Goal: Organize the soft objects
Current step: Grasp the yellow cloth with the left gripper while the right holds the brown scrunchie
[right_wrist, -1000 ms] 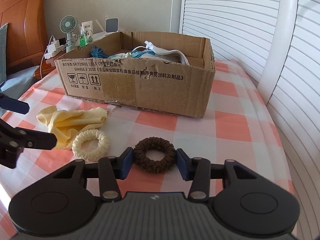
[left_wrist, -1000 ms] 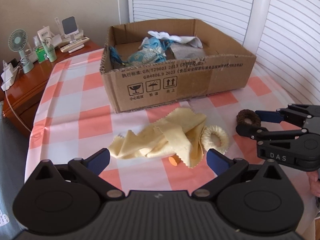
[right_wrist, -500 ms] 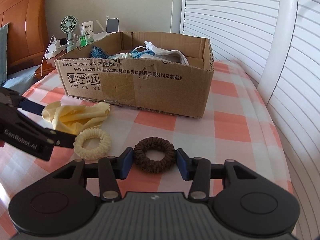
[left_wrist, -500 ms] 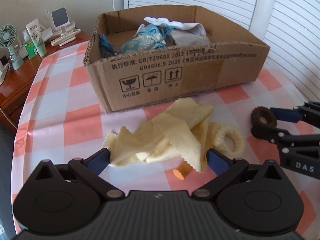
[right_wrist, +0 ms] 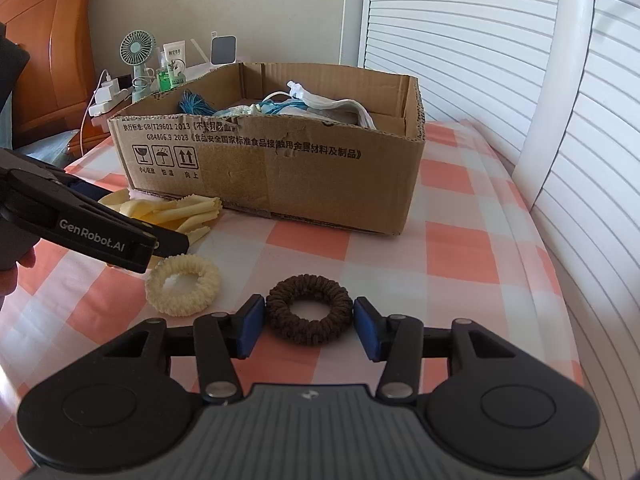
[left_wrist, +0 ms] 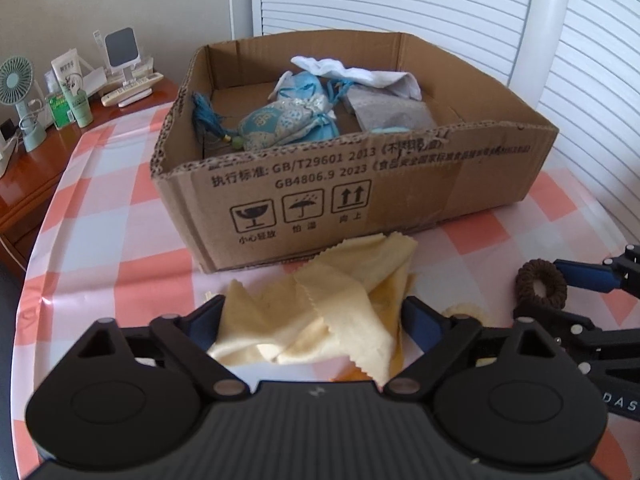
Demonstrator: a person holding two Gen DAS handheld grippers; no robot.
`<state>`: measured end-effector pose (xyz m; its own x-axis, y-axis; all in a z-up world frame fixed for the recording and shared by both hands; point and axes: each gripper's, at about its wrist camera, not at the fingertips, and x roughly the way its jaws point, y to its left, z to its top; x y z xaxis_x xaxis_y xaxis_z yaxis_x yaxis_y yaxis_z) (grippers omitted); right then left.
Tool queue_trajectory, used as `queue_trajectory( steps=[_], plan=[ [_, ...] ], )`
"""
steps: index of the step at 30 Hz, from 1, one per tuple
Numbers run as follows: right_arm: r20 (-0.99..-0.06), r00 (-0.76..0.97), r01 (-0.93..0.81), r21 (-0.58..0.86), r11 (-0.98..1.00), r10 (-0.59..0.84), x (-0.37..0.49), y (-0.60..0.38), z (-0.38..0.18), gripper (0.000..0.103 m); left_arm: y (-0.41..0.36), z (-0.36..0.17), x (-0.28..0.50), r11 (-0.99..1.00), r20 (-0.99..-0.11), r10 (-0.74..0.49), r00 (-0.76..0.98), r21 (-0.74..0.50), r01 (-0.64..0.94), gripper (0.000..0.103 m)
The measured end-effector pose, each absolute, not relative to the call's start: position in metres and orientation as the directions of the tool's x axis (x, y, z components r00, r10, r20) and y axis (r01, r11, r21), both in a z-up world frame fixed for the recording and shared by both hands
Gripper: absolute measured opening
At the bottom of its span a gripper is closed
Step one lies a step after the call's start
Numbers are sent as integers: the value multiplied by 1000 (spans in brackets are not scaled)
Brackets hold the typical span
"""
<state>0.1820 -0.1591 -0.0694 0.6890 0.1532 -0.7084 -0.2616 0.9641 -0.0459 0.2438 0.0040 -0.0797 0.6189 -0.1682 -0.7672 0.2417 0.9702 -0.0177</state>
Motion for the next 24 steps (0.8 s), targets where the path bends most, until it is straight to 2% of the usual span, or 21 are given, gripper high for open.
queue_trajectory(
  steps=[4,6,12,24],
  plan=[
    [-708,689,-261,-46,964,153,182,-159,-69,56,3,-76,241,969,-755,-182,630,-29,246,61],
    [-709,689,-262,-46,964,153,182,-159,-69,56,3,-75,239,966,-745,-188,640,-23,256,42],
    [-708,689,-262,-46,964,153,182,-159,-69,56,1,-73,232,952,-733,-205,648,4,305,12],
    [-710,688,-260,-46,964,152,181,-159,-70,56,17,-46,215,939,-700,-233,675,18,343,11]
  ],
)
